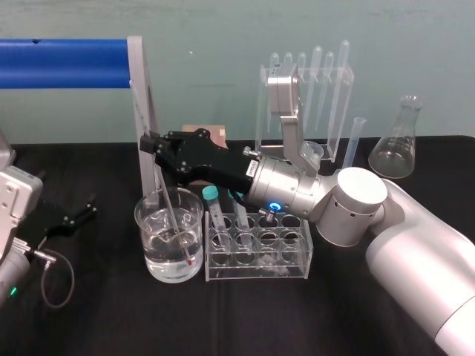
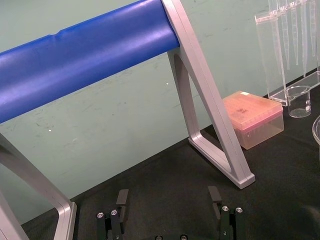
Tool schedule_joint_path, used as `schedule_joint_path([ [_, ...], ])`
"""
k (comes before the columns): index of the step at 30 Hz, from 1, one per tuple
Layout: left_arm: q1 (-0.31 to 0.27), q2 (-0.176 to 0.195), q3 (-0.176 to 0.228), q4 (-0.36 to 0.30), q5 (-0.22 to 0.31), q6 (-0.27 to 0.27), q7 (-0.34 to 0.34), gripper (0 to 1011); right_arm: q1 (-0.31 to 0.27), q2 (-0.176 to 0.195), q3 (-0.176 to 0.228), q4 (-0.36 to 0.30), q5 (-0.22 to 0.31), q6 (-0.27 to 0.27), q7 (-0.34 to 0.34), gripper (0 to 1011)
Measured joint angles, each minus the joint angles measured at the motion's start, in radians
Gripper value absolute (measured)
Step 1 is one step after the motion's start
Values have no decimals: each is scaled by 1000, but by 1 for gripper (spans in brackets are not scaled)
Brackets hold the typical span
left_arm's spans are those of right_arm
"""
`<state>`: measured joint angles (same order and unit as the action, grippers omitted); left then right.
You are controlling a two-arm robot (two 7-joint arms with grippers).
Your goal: Hold the thermometer with one hand and immerse one end into the beaker, then reinsert it into the test tube rack.
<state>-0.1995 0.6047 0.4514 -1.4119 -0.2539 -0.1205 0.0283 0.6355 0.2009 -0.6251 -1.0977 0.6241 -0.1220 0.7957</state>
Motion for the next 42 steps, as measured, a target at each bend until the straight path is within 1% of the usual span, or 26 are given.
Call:
schedule_joint_path([
  [9,0,0,0,0,0,0,0,1008,3,-1,0,5,0,0,2,55],
  [12,0,0,0,0,0,0,0,1008,2,1,2,-8,5,7,1,55],
  [16,0,0,0,0,0,0,0,1008,4,8,19,-56,30,20,1,55],
  [17,0,0,0,0,0,0,0,1008,7,14,32,-87,49,25,2,55],
  [20,0,0,0,0,0,0,0,1008,11,25,52,-140,75,28,2,55],
  [22,0,0,0,0,0,0,0,1008,17,42,81,-207,106,25,-4,55],
  [25,0,0,0,0,0,0,0,1008,20,59,112,-263,131,20,-17,55],
  [26,0,0,0,0,0,0,0,1008,21,72,129,-296,146,17,-25,55],
  [29,0,0,0,0,0,0,0,1008,19,95,154,-341,161,14,-39,55],
  [30,0,0,0,0,0,0,0,1008,13,115,171,-370,168,13,-54,55],
  [32,0,0,0,0,0,0,0,1008,3,138,187,-395,172,13,-70,55],
  [33,0,0,0,0,0,0,0,1008,-12,164,200,-421,175,17,-86,55],
  [34,0,0,0,0,0,0,0,1008,-22,179,206,-433,176,20,-95,55],
  [35,0,0,0,0,0,0,0,1008,-45,210,216,-458,176,28,-109,55],
  [37,0,0,0,0,0,0,0,1008,-67,237,223,-476,177,35,-121,55],
  [38,0,0,0,0,0,0,0,1008,-92,265,230,-499,178,44,-133,55],
  [39,0,0,0,0,0,0,0,1008,-92,265,230,-499,178,44,-133,55],
  [40,0,0,0,0,0,0,0,1008,-122,291,237,-519,183,52,-143,55],
  [42,0,0,0,0,0,0,0,1008,-149,314,242,-537,190,60,-150,55],
])
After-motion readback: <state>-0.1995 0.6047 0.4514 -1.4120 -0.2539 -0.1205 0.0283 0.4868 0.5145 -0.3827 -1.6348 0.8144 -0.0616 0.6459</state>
